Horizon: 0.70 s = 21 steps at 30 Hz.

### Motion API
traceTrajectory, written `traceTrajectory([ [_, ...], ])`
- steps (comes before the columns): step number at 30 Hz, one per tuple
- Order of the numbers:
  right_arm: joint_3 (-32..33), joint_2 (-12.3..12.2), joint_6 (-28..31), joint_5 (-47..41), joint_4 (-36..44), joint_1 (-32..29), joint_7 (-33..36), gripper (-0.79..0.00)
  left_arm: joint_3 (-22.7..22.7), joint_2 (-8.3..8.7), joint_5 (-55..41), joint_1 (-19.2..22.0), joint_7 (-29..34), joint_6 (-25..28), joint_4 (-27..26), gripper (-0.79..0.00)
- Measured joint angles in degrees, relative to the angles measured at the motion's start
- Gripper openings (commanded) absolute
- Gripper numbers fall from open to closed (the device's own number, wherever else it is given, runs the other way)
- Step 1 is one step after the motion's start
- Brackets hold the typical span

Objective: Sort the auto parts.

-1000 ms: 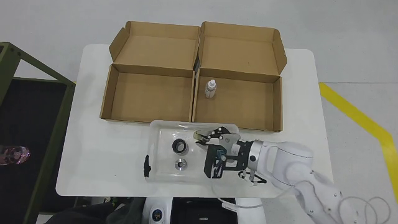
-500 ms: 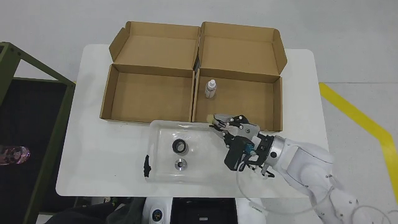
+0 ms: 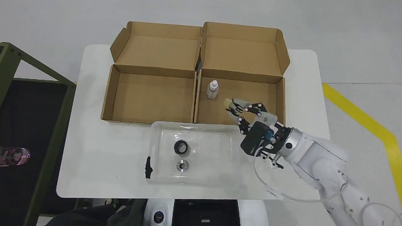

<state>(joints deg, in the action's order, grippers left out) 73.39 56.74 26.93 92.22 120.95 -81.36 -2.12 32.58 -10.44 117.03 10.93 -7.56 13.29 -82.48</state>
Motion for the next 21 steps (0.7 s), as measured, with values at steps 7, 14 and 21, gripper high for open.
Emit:
traceTrajectory([
  [7,0.48,0.29,1.52,-2.09,-1.84,3.32,3.83,-0.785,0.0,0.0,0.0,0.0,0.0,0.0,0.0,0.0],
  [14,-1.84,0.94,5.14,-6.75,-6.45,9.05,10.59,-0.785,0.0,0.0,0.0,0.0,0.0,0.0,0.0,0.0],
  [21,-5.68,1.83,8.7,-11.74,-12.53,14.94,16.91,-0.785,0.0,0.0,0.0,0.0,0.0,0.0,0.0,0.0],
])
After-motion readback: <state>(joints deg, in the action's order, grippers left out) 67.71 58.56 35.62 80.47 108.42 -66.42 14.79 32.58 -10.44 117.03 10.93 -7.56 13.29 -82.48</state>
